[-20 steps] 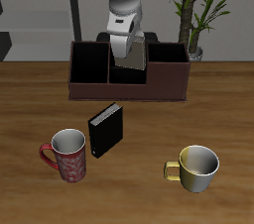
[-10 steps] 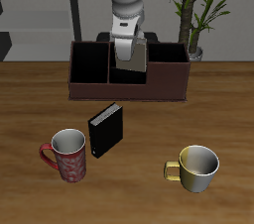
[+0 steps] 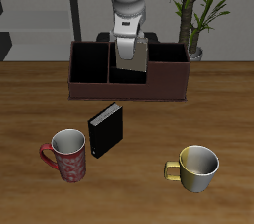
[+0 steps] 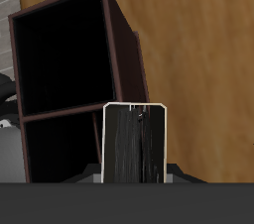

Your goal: Place the yellow book into the back desk caddy's front compartment

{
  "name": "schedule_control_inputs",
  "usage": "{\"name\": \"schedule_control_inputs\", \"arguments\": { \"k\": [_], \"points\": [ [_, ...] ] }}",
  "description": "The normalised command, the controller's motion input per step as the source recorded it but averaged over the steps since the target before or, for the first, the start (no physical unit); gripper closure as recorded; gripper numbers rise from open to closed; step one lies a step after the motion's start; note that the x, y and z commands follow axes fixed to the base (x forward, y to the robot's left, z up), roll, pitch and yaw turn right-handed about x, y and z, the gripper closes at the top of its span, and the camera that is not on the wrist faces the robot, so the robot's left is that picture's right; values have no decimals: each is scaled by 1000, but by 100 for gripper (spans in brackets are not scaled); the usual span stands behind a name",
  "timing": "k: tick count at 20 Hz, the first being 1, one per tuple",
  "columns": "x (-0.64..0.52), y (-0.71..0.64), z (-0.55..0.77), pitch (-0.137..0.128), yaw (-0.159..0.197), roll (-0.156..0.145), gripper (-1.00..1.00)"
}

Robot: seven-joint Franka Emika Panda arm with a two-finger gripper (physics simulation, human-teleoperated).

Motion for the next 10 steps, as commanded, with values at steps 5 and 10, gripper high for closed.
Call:
{"name": "schedule_control_inputs", "arguments": {
  "k": [5, 10],
  "points": [
    [-120, -72, -4, 13, -6, -6, 100],
    [-92, -19, 55, -12, -10, -8, 100]
  ]
}}
